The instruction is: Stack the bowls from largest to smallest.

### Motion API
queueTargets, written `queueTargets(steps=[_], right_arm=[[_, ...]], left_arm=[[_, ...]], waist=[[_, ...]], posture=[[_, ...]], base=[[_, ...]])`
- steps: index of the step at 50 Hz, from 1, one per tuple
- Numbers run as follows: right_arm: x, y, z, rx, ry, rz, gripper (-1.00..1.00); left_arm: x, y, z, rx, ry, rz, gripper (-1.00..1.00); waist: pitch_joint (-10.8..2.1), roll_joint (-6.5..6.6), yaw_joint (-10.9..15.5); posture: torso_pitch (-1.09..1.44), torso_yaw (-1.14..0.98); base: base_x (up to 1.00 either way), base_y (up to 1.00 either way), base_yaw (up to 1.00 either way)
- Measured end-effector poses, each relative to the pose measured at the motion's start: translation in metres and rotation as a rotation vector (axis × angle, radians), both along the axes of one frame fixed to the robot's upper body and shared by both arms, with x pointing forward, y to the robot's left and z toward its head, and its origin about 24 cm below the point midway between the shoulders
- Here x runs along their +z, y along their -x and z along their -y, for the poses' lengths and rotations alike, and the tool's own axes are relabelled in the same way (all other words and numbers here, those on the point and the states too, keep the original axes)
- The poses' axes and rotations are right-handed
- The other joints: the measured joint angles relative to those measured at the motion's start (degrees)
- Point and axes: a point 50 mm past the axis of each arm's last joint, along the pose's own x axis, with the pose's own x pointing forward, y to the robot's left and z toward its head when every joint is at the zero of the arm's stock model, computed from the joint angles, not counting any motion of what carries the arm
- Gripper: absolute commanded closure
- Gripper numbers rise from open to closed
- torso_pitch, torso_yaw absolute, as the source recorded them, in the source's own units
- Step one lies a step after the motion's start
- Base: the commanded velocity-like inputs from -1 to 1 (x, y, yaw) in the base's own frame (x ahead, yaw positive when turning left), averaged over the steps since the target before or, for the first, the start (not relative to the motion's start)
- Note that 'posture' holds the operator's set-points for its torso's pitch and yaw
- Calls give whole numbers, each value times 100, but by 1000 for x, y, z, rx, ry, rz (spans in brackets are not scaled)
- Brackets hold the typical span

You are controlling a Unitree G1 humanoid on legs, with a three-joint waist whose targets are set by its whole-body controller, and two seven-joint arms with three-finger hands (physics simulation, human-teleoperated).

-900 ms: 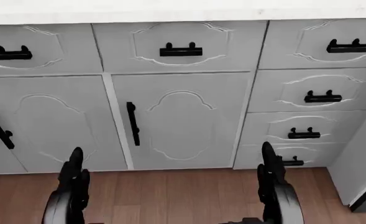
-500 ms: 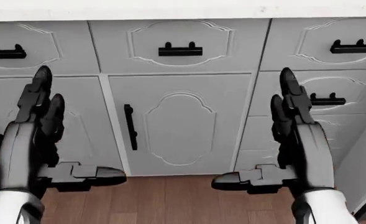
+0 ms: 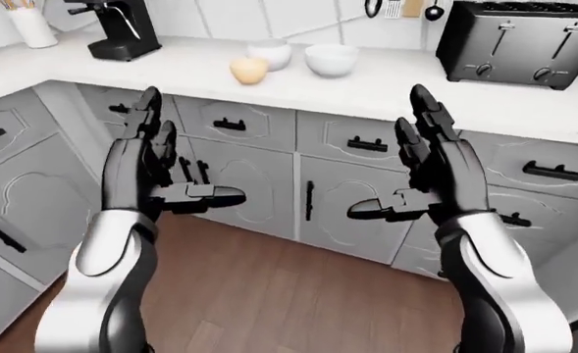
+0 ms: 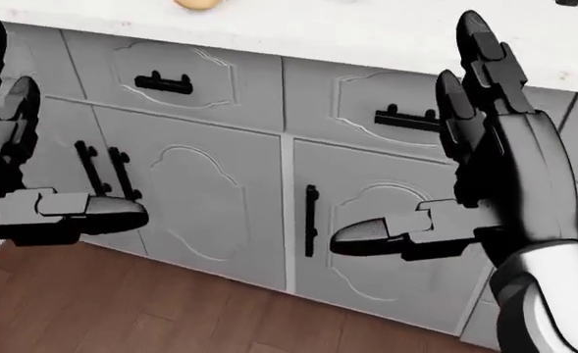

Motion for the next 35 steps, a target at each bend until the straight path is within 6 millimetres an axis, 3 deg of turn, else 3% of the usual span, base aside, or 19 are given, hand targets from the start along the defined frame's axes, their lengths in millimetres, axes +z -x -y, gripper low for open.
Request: queueTargets(steps=[2, 12, 15, 17, 18, 21, 27, 29, 30, 31, 32, 33, 35], right_arm=[[8, 3, -1, 8, 0, 32, -100], [26, 6, 2, -13, 26, 69, -100], [34, 8, -1, 3, 30, 94, -100], [29, 8, -4, 27, 23, 69, -100], [26, 7, -4, 37, 23, 48, -100], [28, 5, 2, 16, 15, 37, -100], [44, 15, 4, 13, 9, 129, -100], [46, 16, 6, 13, 2, 136, -100], [47, 17, 9, 4, -7, 143, -100], [45, 17, 12, -9, -19, 130, -100], [41, 15, 15, -24, -31, 100, -100], [38, 13, 18, -35, -37, 74, -100], [39, 11, 16, -24, -38, 61, -100]], left_arm=[[8, 2, 1, -2, -6, 34, -100], [22, 3, 5, -32, -15, 66, -100], [29, 6, 4, -29, -19, 84, -100], [23, 6, -1, -6, -16, 53, -100], [20, 5, -2, 6, -15, 35, -100], [20, 3, 1, 1, -22, 27, -100], [33, 5, 9, -17, -39, 82, -100], [35, 4, 12, -27, -43, 89, -100], [36, 4, 14, -34, -46, 97, -100], [33, 4, 16, -43, -41, 89, -100], [28, 3, 18, -54, -40, 62, -100], [24, 1, 19, -61, -41, 32, -100], [22, 0, 15, -42, -39, 3, -100]], waist=[[24, 144, -75], [-195, 596, -492], [-222, 879, -436], [-74, 764, -360], [-59, 786, -351], [-101, 808, -377], [-158, 596, -352], [-191, 440, -438], [-161, 259, -498], [-36, 246, -475], [63, 132, -425], [50, 5, -415], [-41, -71, -370]], posture=[[0, 0], [0, 0], [0, 0], [0, 0], [0, 0], [0, 0], [0, 0], [0, 0], [0, 0], [0, 0], [0, 0], [0, 0], [0, 0]], base=[[89, 36, 0], [90, 35, 0], [90, 36, 0], [90, 23, 0], [90, 0, 0], [90, -1, 0], [90, -1, 0], [56, 0, 0], [4, 0, 0], [0, 0, -13], [0, 0, -42], [0, 0, -58], [0, 0, -59]])
